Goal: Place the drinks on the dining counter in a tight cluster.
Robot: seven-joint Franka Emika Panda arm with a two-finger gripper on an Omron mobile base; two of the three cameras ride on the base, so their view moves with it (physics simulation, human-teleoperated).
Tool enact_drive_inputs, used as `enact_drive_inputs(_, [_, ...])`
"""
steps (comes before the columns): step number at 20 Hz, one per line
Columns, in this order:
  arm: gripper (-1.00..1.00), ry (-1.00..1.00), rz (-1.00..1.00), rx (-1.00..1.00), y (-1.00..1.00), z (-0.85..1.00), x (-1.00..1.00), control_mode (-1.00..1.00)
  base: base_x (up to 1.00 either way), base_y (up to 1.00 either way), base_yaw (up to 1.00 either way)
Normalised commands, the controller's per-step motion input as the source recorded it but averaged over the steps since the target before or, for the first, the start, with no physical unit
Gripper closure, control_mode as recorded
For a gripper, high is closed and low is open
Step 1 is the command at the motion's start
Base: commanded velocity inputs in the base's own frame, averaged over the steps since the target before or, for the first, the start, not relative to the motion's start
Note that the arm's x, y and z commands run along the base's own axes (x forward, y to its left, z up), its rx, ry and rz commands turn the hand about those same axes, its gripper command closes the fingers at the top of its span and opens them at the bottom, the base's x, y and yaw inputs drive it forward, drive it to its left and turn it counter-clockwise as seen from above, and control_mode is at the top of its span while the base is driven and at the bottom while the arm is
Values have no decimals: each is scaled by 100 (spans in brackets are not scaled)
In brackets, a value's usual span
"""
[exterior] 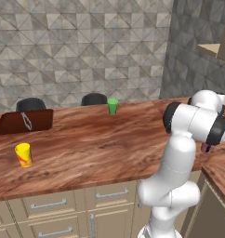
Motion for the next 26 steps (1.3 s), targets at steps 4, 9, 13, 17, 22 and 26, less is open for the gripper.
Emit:
enact_drive_inputs(4, [100, 0, 0, 0, 1, -8, 7, -100, 0, 0, 0])
enact_drive_inputs(9, [100, 0, 0, 0, 0, -8, 0, -100, 0, 0, 0])
enact_drive_inputs(13, [100, 0, 0, 0, 0, 0, -4, -100, 0, 0, 0])
enact_drive_inputs(17, [100, -6, 1, 0, 0, 26, -11, -100, 0, 0, 0])
enact_drive_inputs(22, [100, -2, 4, 0, 27, 37, -11, -100, 0, 0, 0])
enact_drive_inputs(26, [100, 0, 16, 0, 52, 34, -1, -100, 0, 0, 0])
